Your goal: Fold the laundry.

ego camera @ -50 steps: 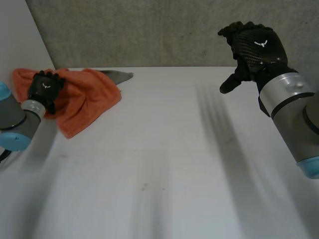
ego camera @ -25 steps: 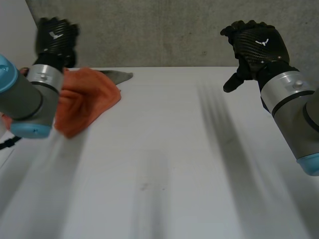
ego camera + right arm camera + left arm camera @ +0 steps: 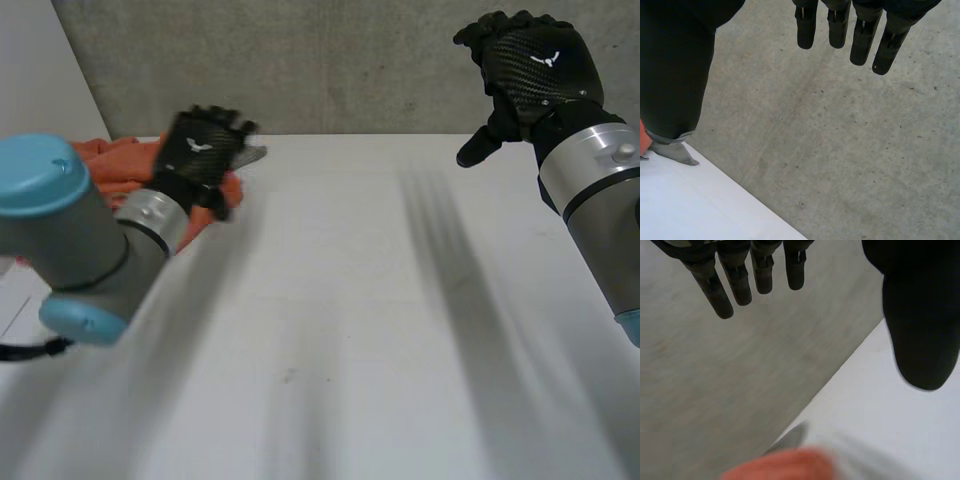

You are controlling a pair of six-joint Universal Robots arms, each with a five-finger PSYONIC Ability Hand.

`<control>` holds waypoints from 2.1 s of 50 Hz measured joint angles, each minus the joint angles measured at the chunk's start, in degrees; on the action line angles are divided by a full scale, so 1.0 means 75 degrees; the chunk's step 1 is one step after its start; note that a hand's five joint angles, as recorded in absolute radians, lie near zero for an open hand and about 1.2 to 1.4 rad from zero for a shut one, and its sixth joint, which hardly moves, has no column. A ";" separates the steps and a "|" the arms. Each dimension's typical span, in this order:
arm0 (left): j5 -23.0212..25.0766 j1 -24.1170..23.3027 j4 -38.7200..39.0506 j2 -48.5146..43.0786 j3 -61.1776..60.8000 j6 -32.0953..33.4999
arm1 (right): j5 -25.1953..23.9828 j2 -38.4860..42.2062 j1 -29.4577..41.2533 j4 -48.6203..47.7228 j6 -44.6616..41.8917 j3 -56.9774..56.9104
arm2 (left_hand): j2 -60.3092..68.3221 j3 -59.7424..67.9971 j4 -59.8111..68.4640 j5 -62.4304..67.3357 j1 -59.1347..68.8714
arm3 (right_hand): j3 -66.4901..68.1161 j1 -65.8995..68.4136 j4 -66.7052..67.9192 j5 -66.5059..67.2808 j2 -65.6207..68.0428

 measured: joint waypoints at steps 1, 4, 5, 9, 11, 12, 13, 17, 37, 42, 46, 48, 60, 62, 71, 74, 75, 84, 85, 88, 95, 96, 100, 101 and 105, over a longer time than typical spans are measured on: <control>-0.0016 0.0224 0.0072 -0.0240 0.0208 0.0241 | 0.0001 0.0001 0.0005 0.0000 0.0000 0.0004 | 0.0000 0.0000 0.0000 0.0000 -0.0001 | 0.0000 0.0000 0.0000 0.0000 0.0000; 0.0023 0.0843 0.0246 -0.1020 0.0937 0.0774 | 0.0003 0.0008 0.0017 -0.0002 0.0000 0.0015 | 0.0000 0.0000 0.0000 0.0000 0.0000 | 0.0000 0.0000 0.0000 0.0000 0.0000; 0.0085 0.1131 0.0294 -0.1442 0.1364 0.0957 | 0.0004 0.0021 0.0024 -0.0003 0.0000 0.0025 | 0.0000 0.0000 0.0000 0.0000 -0.0001 | 0.0000 0.0000 0.0000 0.0000 0.0000; 0.0304 0.1689 0.0311 -0.2386 0.2372 0.1243 | 0.0009 0.0056 0.0044 -0.0008 -0.0003 0.0048 | 0.0000 0.0000 0.0000 0.0000 -0.0001 | 0.0000 0.0000 0.0000 0.0000 0.0000; 0.0512 0.2005 0.0281 -0.3036 0.3104 0.1394 | 0.0010 0.0065 0.0049 -0.0008 -0.0004 0.0053 | 0.0000 0.0000 0.0000 0.0000 -0.0001 | 0.0000 0.0000 0.0000 0.0000 0.0000; 0.0643 0.2178 0.0247 -0.3434 0.3559 0.1478 | 0.0009 0.0097 0.0067 -0.0014 -0.0009 0.0069 | -0.0001 -0.0001 0.0000 0.0000 -0.0001 | 0.0000 0.0000 0.0000 0.0000 0.0000; 0.0724 0.2278 0.0220 -0.3682 0.3845 0.1528 | 0.0008 0.0117 0.0074 -0.0019 -0.0012 0.0075 | 0.0000 -0.0001 0.0000 0.0001 -0.0001 | -0.0001 0.0000 0.0000 0.0000 0.0000; 0.1019 0.2758 -0.0234 -0.5164 0.5673 0.1762 | 0.0009 0.0308 0.0089 -0.0034 -0.0024 0.0072 | 0.0000 0.0000 0.0000 0.0000 -0.0001 | 0.0000 0.0000 0.0000 0.0000 0.0000; -0.0048 0.2303 0.0205 -0.4292 0.5319 0.1210 | 0.0067 0.0699 0.0090 -0.0028 -0.0265 -0.0026 | 0.7489 0.7321 0.7512 0.6800 0.6720 | 0.0000 0.0000 0.0000 0.0000 0.0000; -0.0221 0.1221 0.1369 -0.2070 0.2846 -0.0294 | 0.0070 0.0640 0.0030 -0.0028 -0.0326 -0.0038 | 0.7506 0.7344 0.7531 0.6800 0.6720 | -0.0001 0.0000 0.0000 0.0000 0.0000; -0.0107 0.0388 0.1147 -0.1089 0.1789 -0.1371 | 0.0075 0.0569 0.0001 -0.0028 -0.0326 -0.0055 | 0.7523 0.7379 0.7545 0.6800 0.6720 | 0.0000 0.0000 0.0000 0.0000 0.0000; 0.0103 -0.0358 0.0655 -0.0475 0.1100 -0.2325 | 0.0078 0.0459 -0.0027 -0.0025 -0.0326 -0.0082 | 0.7530 0.7395 0.7546 0.6804 0.6720 | 0.0000 0.0000 0.0000 0.0000 0.0001; 0.1098 -0.2233 -0.0981 -0.0023 -0.0115 -0.2945 | 0.0034 0.0117 -0.0371 0.0030 -0.0338 -0.0110 | -0.0039 -0.0051 -0.0052 -0.0011 -0.0206 | -0.0001 0.0000 0.0000 0.0000 0.0000; 0.0974 -0.2131 -0.1011 -0.0075 -0.0111 -0.2496 | 0.0021 0.0110 -0.0377 0.0070 -0.0343 -0.0111 | -0.0039 -0.0051 -0.0052 -0.0011 -0.0206 | -0.0001 0.0000 0.0000 0.0000 0.0000; 0.0233 -0.1061 -0.0997 0.0199 -0.0347 -0.1315 | -0.0024 0.0276 -0.0284 0.0757 -0.0823 -0.0226 | -0.0039 -0.0051 -0.0052 -0.0011 -0.0205 | 0.0000 0.0000 0.0000 0.0000 0.0000; 0.0150 -0.0748 -0.0986 0.0390 -0.0660 -0.1244 | -0.0024 0.0503 -0.0263 0.1339 -0.1318 -0.0335 | -0.0039 -0.0051 -0.0052 -0.0011 -0.0205 | 0.0000 0.0000 0.0000 0.0000 0.0000; 0.0145 -0.0613 -0.0984 0.0465 -0.0817 -0.1233 | -0.0021 0.0596 -0.0258 0.1561 -0.1501 -0.0373 | -0.0039 -0.0051 -0.0052 -0.0011 -0.0205 | 0.0000 0.0000 0.0000 0.0000 0.0000; 0.0299 -0.0030 -0.1071 0.0671 -0.1746 -0.1242 | -0.0057 0.1085 -0.0262 0.3074 -0.2403 -0.0116 | -0.0023 -0.0043 -0.0033 -0.0010 -0.0180 | -0.0001 0.0000 0.0000 0.0000 0.0000; 0.0338 -0.0016 -0.1115 0.0671 -0.1836 -0.1237 | -0.0091 0.1095 -0.0272 0.3148 -0.2423 0.0035 | -0.0023 -0.0035 -0.0032 -0.0009 -0.0180 | 0.0000 0.0000 0.0000 0.0000 0.0000; 0.0436 -0.0009 -0.1240 0.0675 -0.2028 -0.1218 | -0.0210 0.1096 -0.0294 0.3229 -0.2442 0.0385 | -0.0005 -0.0033 -0.0024 0.0009 -0.0172 | 0.0000 0.0000 0.0000 0.0000 0.0001; 0.0617 -0.0064 -0.1609 0.0767 -0.2637 -0.1142 | -0.0945 0.1014 -0.0350 0.3266 -0.2359 0.1528 | 0.0182 -0.0032 0.0175 0.0017 0.0105 | 0.0000 0.0000 0.0000 0.0000 0.0001; 0.0624 -0.0071 -0.1629 0.0785 -0.2711 -0.1139 | -0.1055 0.1004 -0.0352 0.3255 -0.2325 0.1674 | 0.0183 -0.0032 0.0189 0.0017 0.0105 | 0.0000 0.0000 0.0000 0.0000 0.0000; 0.0632 -0.0084 -0.1653 0.0850 -0.2972 -0.1134 | -0.1396 0.0984 -0.0338 0.3162 -0.2080 0.2117 | 0.0183 -0.0032 0.0189 0.0017 0.0105 | 0.0000 0.0000 0.0000 0.0000 0.0000; 0.0631 -0.0083 -0.1651 0.0857 -0.3004 -0.1135 | -0.1430 0.0983 -0.0333 0.3147 -0.2039 0.2161 | 0.0183 -0.0032 0.0189 0.0017 0.0105 | -0.0001 0.0000 0.0000 0.0000 0.0000; 0.0624 -0.0073 -0.1610 0.0882 -0.3173 -0.1142 | -0.1598 0.1113 -0.0287 0.2725 -0.1428 0.2444 | 0.0183 -0.0032 0.0189 0.0017 0.0105 | 0.0044 0.0027 0.0023 0.0013 0.0041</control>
